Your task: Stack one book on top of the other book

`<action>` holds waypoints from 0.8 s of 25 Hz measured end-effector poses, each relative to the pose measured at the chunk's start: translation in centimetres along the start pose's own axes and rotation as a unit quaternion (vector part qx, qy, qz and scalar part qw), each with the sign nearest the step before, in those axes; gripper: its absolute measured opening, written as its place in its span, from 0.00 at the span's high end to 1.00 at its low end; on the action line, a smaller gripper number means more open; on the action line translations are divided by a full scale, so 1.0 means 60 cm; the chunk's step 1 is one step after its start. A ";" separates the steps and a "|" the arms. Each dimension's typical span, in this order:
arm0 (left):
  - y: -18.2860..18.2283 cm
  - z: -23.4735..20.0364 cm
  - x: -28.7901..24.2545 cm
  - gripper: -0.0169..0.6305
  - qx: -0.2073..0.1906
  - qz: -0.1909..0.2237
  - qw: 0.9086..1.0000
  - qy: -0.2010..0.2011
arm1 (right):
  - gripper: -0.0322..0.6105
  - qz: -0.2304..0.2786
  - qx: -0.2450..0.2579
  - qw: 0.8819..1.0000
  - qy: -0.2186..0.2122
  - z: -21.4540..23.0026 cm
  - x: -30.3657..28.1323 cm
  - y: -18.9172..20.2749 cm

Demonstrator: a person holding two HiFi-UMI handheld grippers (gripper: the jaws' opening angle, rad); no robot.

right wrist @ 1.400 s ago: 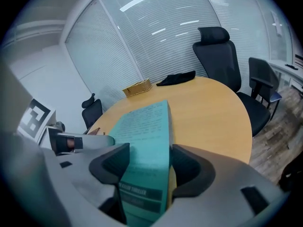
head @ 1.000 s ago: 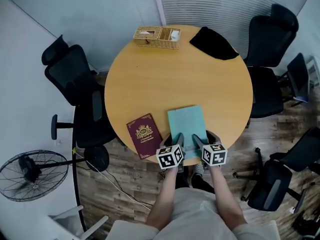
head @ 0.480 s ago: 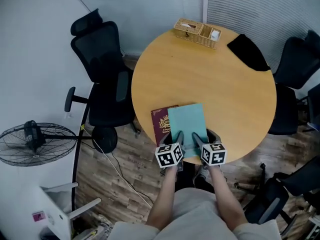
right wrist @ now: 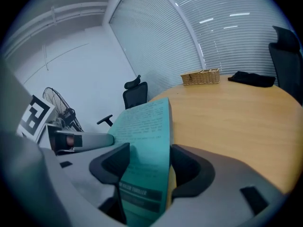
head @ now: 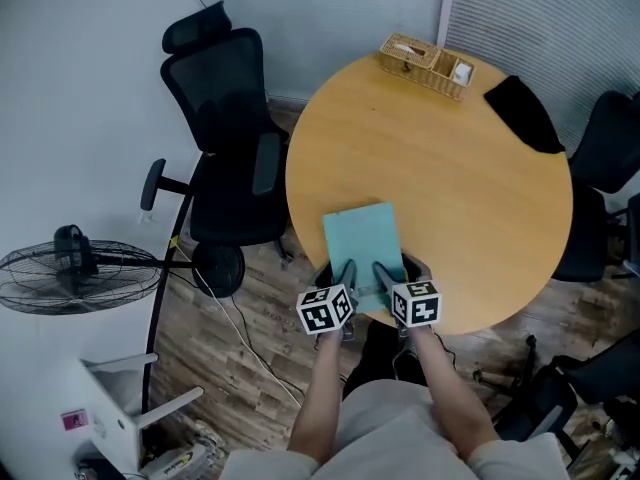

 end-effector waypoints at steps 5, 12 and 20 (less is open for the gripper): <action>-0.011 -0.037 -0.027 0.64 -0.002 -0.009 1.000 0.013 | 0.52 -0.016 0.010 1.000 0.007 -0.011 -0.042 -0.002; -0.002 -0.053 -0.057 0.64 -0.016 -0.037 0.999 0.030 | 0.52 -0.037 -0.010 0.999 0.003 -0.003 -0.064 0.020; 0.002 -0.060 -0.060 0.64 -0.017 -0.042 0.998 0.039 | 0.52 -0.036 -0.010 0.999 0.003 -0.006 -0.069 0.025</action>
Point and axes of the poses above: the fingertips, and each gripper's own axes: x backward along the fingers, z to its right, y out of its underside, the point moved 1 cm from there along x, backward along the fingers, and after that the axes turned 14 degrees about -y, right-handed, at the moved point
